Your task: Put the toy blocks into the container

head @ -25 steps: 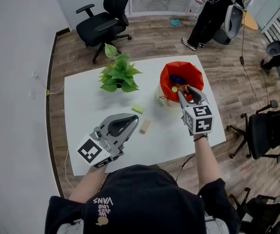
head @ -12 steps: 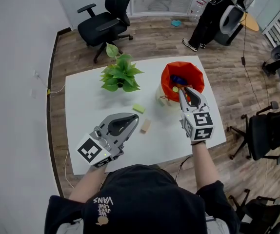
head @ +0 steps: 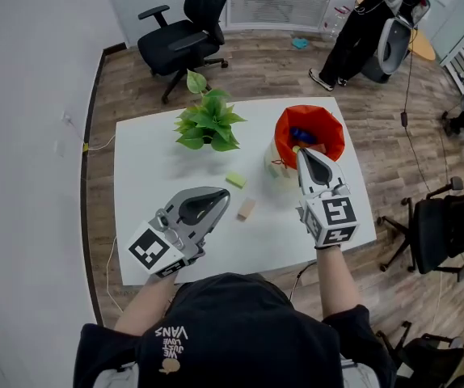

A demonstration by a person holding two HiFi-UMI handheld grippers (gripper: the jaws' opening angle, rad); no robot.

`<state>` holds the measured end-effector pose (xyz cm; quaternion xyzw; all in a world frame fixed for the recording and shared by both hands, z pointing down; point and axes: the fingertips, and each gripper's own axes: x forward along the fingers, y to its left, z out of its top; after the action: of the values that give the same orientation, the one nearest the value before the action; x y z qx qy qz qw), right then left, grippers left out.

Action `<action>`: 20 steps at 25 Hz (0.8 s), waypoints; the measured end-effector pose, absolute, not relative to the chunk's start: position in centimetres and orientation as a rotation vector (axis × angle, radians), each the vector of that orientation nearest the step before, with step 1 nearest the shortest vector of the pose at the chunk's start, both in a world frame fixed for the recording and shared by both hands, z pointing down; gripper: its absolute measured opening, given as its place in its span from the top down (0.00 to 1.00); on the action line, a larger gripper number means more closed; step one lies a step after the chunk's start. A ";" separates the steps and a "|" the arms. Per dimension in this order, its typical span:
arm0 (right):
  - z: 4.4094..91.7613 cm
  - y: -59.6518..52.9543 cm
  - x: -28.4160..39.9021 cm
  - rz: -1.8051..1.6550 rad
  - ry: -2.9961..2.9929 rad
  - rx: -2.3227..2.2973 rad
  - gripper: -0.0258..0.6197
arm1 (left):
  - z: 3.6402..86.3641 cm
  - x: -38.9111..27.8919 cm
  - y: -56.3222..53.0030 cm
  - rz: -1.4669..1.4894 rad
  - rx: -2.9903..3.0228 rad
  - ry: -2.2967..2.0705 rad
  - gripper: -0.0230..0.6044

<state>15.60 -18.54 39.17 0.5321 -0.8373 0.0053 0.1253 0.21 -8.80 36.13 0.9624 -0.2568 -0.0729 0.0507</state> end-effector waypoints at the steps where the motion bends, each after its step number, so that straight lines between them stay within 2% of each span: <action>1: 39.1 -18.4 15.2 0.015 -2.451 1.541 0.93 | 36.2 0.0 -8.7 -0.220 2.926 -0.792 0.95; 20: 36.9 -15.5 5.9 -0.039 -2.673 1.302 0.93 | 36.0 -4.3 -7.8 -0.224 2.894 -0.971 0.95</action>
<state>5.88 -15.54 36.95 0.4364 -0.8957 -0.0130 0.0840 -4.32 -7.82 36.03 0.9448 -0.3169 -0.0732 0.0404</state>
